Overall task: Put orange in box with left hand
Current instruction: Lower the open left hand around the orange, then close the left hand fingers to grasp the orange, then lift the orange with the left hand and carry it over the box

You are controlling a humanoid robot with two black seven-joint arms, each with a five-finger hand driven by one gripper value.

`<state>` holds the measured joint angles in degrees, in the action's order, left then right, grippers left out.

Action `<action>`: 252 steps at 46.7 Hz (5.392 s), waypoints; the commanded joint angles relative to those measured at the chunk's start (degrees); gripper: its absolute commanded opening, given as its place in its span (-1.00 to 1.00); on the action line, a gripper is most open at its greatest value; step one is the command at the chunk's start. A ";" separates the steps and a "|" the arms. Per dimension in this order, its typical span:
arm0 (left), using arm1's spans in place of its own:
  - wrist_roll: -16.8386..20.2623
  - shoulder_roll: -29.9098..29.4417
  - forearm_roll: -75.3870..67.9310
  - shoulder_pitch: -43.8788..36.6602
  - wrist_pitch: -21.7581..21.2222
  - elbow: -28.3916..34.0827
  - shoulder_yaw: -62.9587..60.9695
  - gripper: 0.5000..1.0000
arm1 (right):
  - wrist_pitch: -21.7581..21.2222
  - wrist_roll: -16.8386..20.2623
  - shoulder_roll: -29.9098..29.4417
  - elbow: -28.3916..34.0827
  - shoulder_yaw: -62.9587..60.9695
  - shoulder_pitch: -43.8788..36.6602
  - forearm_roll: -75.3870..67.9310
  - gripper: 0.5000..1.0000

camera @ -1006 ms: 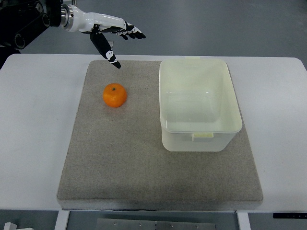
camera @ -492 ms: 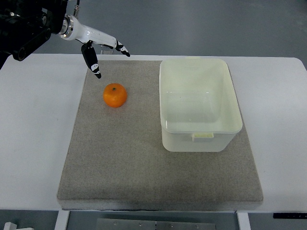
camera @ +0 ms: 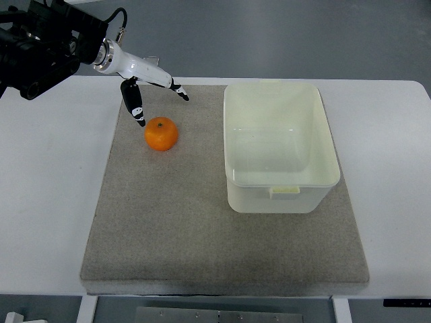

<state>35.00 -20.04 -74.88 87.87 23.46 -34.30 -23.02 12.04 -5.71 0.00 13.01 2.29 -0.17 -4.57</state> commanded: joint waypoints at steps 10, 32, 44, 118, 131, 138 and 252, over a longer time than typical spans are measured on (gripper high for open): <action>0.00 -1.75 -0.18 -0.51 -0.61 -3.85 -0.10 0.93 | 0.00 -0.09 0.00 0.00 0.00 0.00 0.00 0.78; 0.00 -1.49 -1.59 -4.73 -4.74 -3.94 -0.19 0.93 | 0.00 0.00 0.00 0.00 0.00 0.00 0.00 0.78; 0.00 -1.23 -4.84 -5.26 -6.06 -3.76 -0.10 0.92 | 0.00 0.00 0.00 0.00 0.00 0.00 0.00 0.78; 0.00 0.27 -4.05 -7.72 -16.61 -2.18 -2.74 0.62 | 0.00 -0.09 0.00 0.00 0.00 0.00 0.00 0.78; 0.00 0.27 -3.96 -8.33 -16.70 -2.18 -2.74 0.58 | 0.00 0.00 0.00 0.00 0.00 0.00 0.00 0.78; 0.00 0.27 -5.10 -8.42 -16.61 -2.18 -2.91 -0.34 | 0.00 -0.09 0.00 0.00 0.00 0.00 0.00 0.78; 0.00 10.90 -0.36 6.35 -16.78 -1.74 6.49 -1.00 | 0.00 0.00 0.00 0.00 0.00 0.00 0.00 0.78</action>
<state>35.00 -10.12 -75.37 94.19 6.77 -36.03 -16.73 12.04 -5.72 0.00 13.01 2.29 -0.17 -4.57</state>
